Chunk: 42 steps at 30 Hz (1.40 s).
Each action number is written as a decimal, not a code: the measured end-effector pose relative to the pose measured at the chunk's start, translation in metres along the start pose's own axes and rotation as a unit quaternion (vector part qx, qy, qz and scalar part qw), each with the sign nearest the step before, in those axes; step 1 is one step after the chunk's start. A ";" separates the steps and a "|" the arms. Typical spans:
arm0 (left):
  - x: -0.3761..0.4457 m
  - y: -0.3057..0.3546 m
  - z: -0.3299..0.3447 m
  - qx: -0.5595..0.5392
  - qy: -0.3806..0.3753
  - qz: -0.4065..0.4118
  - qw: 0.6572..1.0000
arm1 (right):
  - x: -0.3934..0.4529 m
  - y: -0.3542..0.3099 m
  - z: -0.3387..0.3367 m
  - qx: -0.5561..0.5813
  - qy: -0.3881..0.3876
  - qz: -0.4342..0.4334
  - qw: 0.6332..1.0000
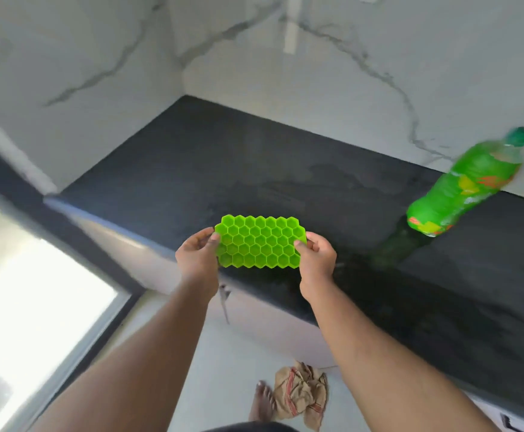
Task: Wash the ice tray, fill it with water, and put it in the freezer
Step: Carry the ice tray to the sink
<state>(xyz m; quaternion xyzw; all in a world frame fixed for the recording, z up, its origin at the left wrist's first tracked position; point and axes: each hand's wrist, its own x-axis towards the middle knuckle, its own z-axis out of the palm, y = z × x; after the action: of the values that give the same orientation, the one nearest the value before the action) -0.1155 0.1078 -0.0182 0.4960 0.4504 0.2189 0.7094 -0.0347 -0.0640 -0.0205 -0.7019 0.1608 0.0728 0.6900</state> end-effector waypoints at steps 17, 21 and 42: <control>-0.077 0.028 -0.449 -0.257 0.303 0.015 0.918 | -0.331 0.100 0.249 -0.018 -0.372 0.094 0.923; -0.114 0.026 -0.532 -0.291 0.352 0.032 0.889 | -0.415 0.121 0.279 -0.043 -0.441 0.108 0.890; -0.291 -0.027 -0.863 -0.461 0.550 0.067 0.693 | -0.822 0.234 0.394 -0.227 -0.711 0.265 0.611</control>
<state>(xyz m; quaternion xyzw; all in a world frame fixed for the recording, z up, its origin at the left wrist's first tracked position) -1.0029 0.3136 -0.0086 -0.0734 0.5685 0.6795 0.4579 -0.8347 0.4310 0.0100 -0.4909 -0.2229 0.7628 0.3570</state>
